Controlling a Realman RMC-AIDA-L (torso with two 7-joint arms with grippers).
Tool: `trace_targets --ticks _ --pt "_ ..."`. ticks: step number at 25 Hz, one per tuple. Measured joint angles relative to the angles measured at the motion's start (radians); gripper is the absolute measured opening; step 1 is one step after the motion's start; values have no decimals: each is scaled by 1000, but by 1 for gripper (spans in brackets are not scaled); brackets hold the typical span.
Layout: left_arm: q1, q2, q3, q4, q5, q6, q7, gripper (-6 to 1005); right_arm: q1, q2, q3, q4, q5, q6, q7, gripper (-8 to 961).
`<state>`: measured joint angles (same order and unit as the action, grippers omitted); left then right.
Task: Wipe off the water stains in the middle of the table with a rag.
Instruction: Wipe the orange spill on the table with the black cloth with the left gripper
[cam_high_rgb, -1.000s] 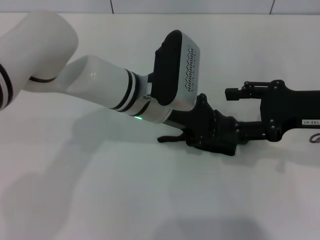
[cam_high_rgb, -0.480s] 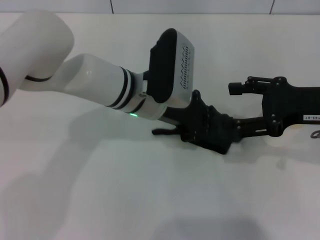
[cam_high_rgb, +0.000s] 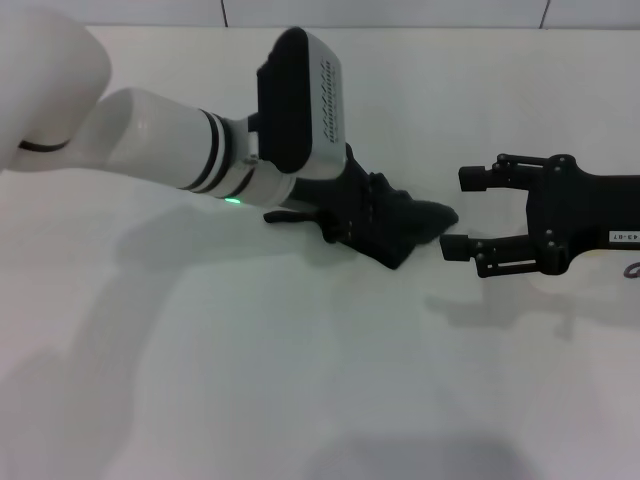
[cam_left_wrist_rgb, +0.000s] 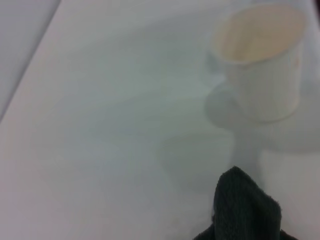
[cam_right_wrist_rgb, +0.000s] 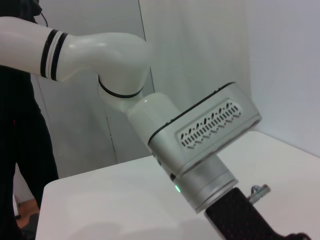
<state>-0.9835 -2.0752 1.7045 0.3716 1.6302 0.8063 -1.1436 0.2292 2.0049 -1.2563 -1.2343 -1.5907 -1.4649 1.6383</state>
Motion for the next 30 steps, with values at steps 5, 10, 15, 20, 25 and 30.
trace_targets --ticks 5,10,15,20,25,30 --pt "12 0 -87 6 61 -5 -12 39 -3 0 1 -1 0 -1 0 866" --pt "45 2 -133 43 106 -2 -45 39 -5 0 8 -3 0 -8 0 866" --pt "122 7 -135 149 142 4 -110 39 -9 0 17 -3 0 -11 0 865" --pt "194 4 -135 261 175 34 -179 39 -18 0 48 0 1 -38 0 865" --pt "273 6 -153 329 188 89 -253 39 -13 2 43 3 3 -36 0 864" --pt "310 3 -199 337 203 155 -309 38 -13 2 39 5 6 -35 0 864"
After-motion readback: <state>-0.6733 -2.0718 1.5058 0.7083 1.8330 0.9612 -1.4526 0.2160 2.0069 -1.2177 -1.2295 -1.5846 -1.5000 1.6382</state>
